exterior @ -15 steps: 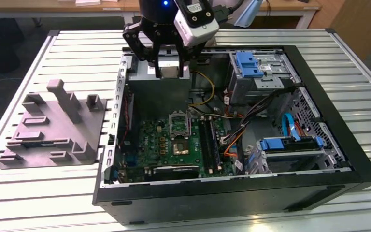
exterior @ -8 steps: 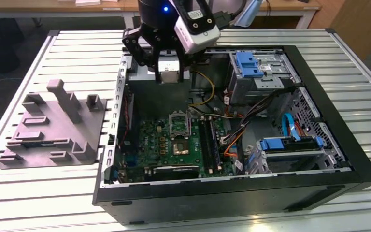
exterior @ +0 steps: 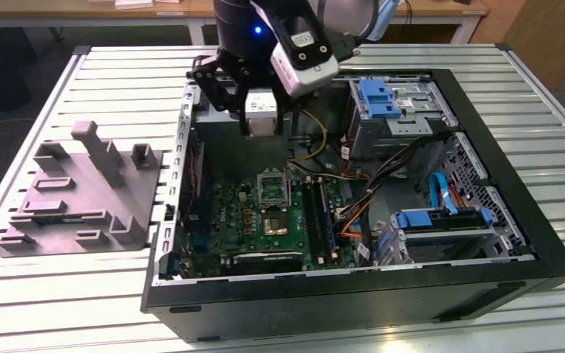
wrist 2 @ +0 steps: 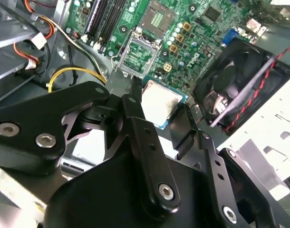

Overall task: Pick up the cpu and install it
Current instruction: 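Place the cpu into insertion slot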

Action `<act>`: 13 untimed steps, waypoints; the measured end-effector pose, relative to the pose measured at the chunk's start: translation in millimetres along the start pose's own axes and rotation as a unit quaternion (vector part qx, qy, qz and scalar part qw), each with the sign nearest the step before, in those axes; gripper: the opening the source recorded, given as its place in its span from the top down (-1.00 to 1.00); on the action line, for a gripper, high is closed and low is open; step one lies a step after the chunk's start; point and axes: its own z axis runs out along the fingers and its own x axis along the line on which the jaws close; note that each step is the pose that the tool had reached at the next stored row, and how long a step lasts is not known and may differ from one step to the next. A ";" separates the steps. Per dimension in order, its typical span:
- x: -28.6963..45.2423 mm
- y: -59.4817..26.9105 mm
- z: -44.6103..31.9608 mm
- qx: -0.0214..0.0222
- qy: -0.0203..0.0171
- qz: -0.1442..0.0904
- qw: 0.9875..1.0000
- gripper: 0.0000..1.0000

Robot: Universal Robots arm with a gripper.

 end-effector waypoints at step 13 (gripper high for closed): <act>-8.3 -6.7 21.1 0.000 0.000 0.004 1.000 0.06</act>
